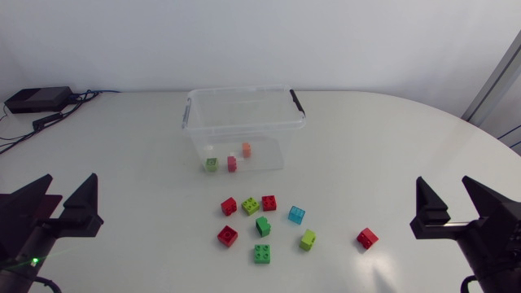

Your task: Pick up the duplo bricks and place them in the container

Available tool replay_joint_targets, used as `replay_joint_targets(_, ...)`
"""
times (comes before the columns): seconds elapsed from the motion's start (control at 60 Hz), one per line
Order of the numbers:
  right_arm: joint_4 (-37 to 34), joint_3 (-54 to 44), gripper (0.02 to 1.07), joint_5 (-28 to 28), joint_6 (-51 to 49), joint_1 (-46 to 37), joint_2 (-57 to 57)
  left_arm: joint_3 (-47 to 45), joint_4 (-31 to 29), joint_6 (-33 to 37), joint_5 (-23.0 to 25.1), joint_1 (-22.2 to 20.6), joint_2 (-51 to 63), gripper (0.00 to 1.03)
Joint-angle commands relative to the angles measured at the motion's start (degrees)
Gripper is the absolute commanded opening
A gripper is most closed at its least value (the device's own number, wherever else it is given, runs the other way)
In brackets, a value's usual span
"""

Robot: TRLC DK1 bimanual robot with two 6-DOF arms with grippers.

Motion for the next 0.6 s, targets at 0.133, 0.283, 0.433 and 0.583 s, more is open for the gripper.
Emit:
replay_joint_targets(0.133,0.5,6.0,1.02,0.2,-0.2,0.6,6.4,16.6,-6.4,-1.5,0.2,-2.9,18.3,0.97)
replay_joint_targets(0.283,-1.2,11.8,1.02,0.3,-0.2,0.7,17.1,30.2,-20.6,-1.0,0.1,-7.2,37.0,0.94)
replay_joint_targets(0.433,-10.7,20.4,1.02,1.4,-0.2,1.2,28.4,38.9,-31.4,0.3,3.7,-13.5,54.9,0.94)
replay_joint_targets(0.583,-19.3,26.9,1.02,1.3,-1.4,2.6,38.3,40.4,-33.4,0.2,5.3,-22.1,64.1,0.95)
